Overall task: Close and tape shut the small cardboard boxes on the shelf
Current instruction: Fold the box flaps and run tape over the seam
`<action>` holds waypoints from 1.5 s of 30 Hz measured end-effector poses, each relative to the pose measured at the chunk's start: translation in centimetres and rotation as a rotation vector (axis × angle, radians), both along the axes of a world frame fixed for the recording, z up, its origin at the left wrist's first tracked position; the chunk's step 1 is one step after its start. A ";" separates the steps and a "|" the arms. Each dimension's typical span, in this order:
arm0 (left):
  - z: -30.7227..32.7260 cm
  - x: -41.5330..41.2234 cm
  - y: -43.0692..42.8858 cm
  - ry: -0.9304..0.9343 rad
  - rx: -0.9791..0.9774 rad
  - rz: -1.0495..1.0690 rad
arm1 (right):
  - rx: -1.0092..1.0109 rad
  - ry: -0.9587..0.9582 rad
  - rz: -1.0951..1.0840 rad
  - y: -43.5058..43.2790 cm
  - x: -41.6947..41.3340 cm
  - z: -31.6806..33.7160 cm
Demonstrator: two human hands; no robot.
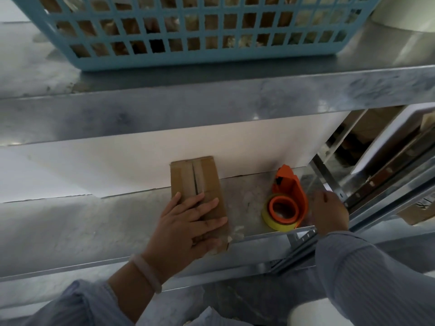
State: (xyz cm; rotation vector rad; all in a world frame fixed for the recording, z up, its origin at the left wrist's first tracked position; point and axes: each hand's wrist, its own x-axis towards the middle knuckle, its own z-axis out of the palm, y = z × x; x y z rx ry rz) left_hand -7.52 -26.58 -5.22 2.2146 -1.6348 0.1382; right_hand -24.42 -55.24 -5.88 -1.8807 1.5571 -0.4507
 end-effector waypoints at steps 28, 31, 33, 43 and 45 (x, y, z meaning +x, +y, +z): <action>-0.2 -0.1 -0.2 0.052 -0.050 0.022 | 1.009 -0.880 0.560 12.8 4.1 -4.2; -0.2 -0.2 -0.3 0.073 -0.043 0.033 | 0.990 -0.872 0.568 13.2 4.3 -4.8; -0.2 -0.2 -0.2 0.092 -0.047 0.044 | 0.944 -0.869 0.491 13.8 4.4 -5.0; 0.2 -0.9 -0.2 0.149 -0.143 0.056 | 0.391 -0.640 0.342 15.4 5.3 -4.6; 0.8 -0.5 0.1 0.331 -0.238 0.062 | 0.074 -0.655 0.489 14.2 4.5 -4.2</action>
